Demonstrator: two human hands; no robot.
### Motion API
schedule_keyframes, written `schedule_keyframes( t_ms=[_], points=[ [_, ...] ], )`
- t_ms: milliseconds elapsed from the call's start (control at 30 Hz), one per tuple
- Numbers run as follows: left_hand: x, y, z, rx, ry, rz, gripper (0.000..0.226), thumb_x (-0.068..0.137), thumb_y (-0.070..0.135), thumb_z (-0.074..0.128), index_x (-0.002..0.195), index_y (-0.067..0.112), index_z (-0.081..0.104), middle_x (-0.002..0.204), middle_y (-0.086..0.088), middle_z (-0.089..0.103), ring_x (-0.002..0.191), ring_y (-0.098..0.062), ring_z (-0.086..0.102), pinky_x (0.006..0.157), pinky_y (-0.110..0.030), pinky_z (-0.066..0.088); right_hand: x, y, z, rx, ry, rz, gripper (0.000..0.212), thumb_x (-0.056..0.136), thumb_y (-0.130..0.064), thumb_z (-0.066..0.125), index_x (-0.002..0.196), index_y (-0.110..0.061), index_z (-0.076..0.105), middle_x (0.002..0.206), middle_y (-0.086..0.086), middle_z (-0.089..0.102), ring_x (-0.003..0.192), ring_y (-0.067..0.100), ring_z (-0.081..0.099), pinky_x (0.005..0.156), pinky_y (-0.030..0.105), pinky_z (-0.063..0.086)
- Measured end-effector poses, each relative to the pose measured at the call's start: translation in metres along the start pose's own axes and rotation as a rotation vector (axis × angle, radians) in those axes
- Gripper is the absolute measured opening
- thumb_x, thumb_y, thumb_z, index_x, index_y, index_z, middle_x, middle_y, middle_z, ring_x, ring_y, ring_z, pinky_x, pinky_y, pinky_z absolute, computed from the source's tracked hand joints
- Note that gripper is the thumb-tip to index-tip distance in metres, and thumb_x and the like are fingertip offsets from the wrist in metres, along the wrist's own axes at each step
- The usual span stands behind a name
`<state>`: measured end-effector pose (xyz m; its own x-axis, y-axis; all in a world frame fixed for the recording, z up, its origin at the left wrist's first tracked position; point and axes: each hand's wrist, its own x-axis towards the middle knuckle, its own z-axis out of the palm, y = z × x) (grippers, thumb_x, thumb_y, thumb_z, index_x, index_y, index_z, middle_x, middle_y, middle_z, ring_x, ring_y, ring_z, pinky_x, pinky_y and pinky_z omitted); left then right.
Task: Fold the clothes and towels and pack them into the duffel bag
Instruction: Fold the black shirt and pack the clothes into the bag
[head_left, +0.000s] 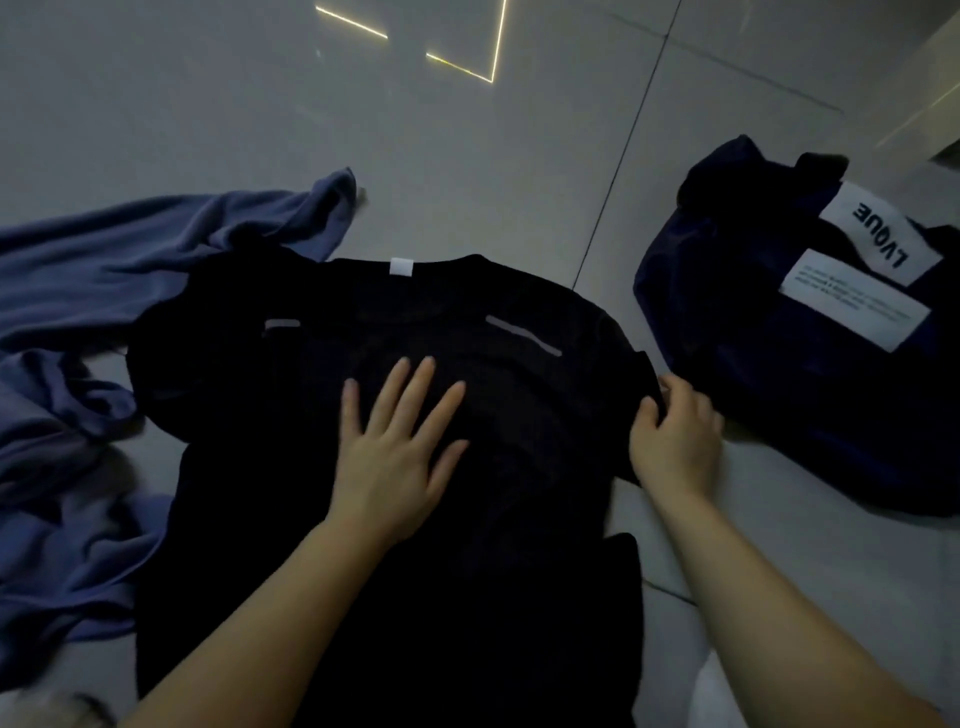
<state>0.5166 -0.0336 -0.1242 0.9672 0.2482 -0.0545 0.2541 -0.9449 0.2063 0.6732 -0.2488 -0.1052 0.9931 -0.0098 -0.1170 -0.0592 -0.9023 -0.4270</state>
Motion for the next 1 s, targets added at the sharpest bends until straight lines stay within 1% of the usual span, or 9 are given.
schedule_keyframes(
  t_ms=[67,167,333,500,567,667,767,867,1000],
  points=[
    [0.026,0.005,0.008,0.02,-0.094,-0.002,0.062,0.093,0.059,0.015,0.149,0.034,0.024,0.16,-0.003,0.016,0.148,-0.023,0.006,0.113,-0.064,0.003,0.016,-0.004,-0.006,-0.08,-0.164,0.024,0.052,0.097,-0.018,0.048,0.146,-0.019,0.032,0.142,0.014,0.045,0.127,0.034,0.041,0.101,0.047,0.037],
    [0.038,-0.002,0.032,0.096,-0.147,-0.016,0.066,0.088,0.066,-0.003,0.149,0.042,-0.004,0.159,0.004,-0.011,0.146,-0.019,-0.015,0.109,-0.065,-0.011,0.028,-0.015,-0.007,-0.155,-0.361,0.023,0.068,0.095,-0.025,0.052,0.151,-0.029,0.014,0.136,0.012,0.051,0.115,0.036,0.054,0.085,0.041,0.045],
    [0.013,-0.015,0.04,0.126,-0.097,0.037,0.064,0.094,0.065,0.009,0.15,0.035,0.022,0.159,-0.002,0.018,0.147,-0.025,0.012,0.11,-0.067,0.002,0.033,-0.021,-0.01,-0.308,-0.375,-0.164,0.038,0.09,-0.032,0.06,0.126,-0.022,0.052,0.113,0.005,0.058,0.095,0.028,0.058,0.075,0.036,0.05],
    [0.004,-0.02,0.039,0.146,-0.082,0.044,0.064,0.094,0.065,0.011,0.149,0.035,0.024,0.158,-0.003,0.02,0.146,-0.025,0.013,0.111,-0.066,0.002,0.035,-0.021,-0.042,-0.126,-0.54,-0.342,0.026,0.081,-0.038,0.073,0.091,-0.018,0.059,0.098,-0.003,0.046,0.09,0.016,0.051,0.078,0.029,0.042],
    [0.004,-0.021,0.039,0.152,-0.083,0.041,0.065,0.094,0.066,0.012,0.149,0.035,0.023,0.158,-0.003,0.02,0.146,-0.025,0.014,0.11,-0.066,0.004,0.034,-0.029,-0.064,0.009,-0.66,-0.253,0.027,0.079,-0.032,0.076,0.081,-0.01,0.061,0.089,0.0,0.056,0.084,0.018,0.058,0.076,0.035,0.047],
    [0.004,-0.021,0.041,0.157,-0.069,0.038,0.066,0.093,0.067,0.014,0.149,0.035,0.024,0.157,-0.004,0.021,0.147,-0.023,0.007,0.11,-0.065,0.001,0.034,-0.04,-0.094,0.313,-0.772,0.01,0.016,0.079,-0.008,0.076,0.087,-0.004,0.062,0.086,0.011,0.067,0.082,0.028,0.068,0.071,0.042,0.056],
    [0.007,-0.021,0.042,0.153,-0.061,0.023,0.066,0.092,0.068,0.017,0.149,0.035,0.025,0.156,-0.006,0.024,0.148,-0.019,-0.007,0.11,-0.063,-0.005,0.042,-0.038,-0.113,0.286,-0.781,0.034,0.027,0.078,0.0,0.073,0.086,-0.016,0.052,0.092,0.01,0.062,0.081,0.026,0.065,0.059,0.034,0.054],
    [0.01,-0.017,0.043,0.154,-0.07,0.032,0.065,0.092,0.068,0.018,0.148,0.035,0.026,0.155,-0.007,0.027,0.148,-0.019,-0.008,0.11,-0.062,-0.008,0.052,-0.027,-0.121,0.212,-0.839,0.004,0.039,0.074,-0.003,0.077,0.098,-0.026,0.057,0.106,0.005,0.061,0.096,0.028,0.064,0.078,0.041,0.058],
    [0.017,-0.01,0.041,0.155,-0.043,0.063,0.066,0.093,0.068,0.016,0.147,0.033,0.032,0.155,-0.007,0.026,0.145,-0.026,0.012,0.11,-0.062,-0.008,0.068,-0.001,-0.121,-0.095,-0.557,-0.12,0.01,0.08,-0.027,0.076,0.086,-0.022,0.069,0.091,-0.003,0.068,0.091,0.017,0.064,0.082,0.034,0.051]
  ],
)
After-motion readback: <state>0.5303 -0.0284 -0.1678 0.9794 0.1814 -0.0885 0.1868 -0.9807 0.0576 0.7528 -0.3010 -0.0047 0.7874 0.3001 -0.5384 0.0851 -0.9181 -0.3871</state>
